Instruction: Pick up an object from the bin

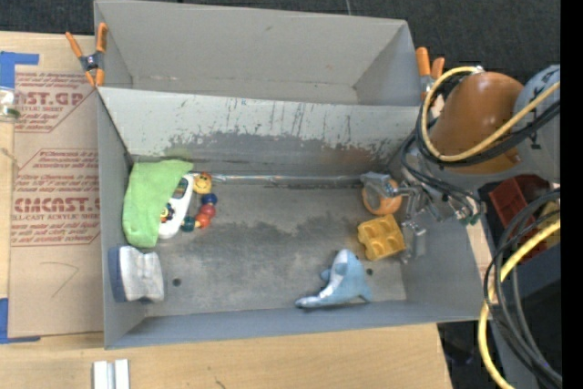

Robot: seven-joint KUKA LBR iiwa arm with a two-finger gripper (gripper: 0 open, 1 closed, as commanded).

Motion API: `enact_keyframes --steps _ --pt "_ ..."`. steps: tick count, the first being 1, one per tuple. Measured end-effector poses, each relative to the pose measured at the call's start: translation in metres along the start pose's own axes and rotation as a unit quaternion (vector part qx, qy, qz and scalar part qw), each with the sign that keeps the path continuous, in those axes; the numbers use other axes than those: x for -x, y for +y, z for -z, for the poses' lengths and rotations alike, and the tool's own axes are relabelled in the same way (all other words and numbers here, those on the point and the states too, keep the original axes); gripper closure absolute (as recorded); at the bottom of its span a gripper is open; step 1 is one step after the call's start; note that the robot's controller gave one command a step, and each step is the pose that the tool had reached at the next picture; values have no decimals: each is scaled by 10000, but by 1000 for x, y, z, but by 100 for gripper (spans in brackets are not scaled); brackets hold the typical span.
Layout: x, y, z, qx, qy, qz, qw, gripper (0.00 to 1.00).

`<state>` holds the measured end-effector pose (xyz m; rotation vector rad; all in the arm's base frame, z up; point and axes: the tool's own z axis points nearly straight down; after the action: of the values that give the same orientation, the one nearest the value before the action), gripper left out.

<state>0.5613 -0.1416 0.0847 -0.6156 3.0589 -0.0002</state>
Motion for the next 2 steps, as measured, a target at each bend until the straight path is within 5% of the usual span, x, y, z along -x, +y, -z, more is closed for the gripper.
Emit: enact_keyframes --steps 1,2 --pt "4 15 -13 10 18 1021 9948 0" --pt "18 12 -6 1 -9 1232 9924 100"
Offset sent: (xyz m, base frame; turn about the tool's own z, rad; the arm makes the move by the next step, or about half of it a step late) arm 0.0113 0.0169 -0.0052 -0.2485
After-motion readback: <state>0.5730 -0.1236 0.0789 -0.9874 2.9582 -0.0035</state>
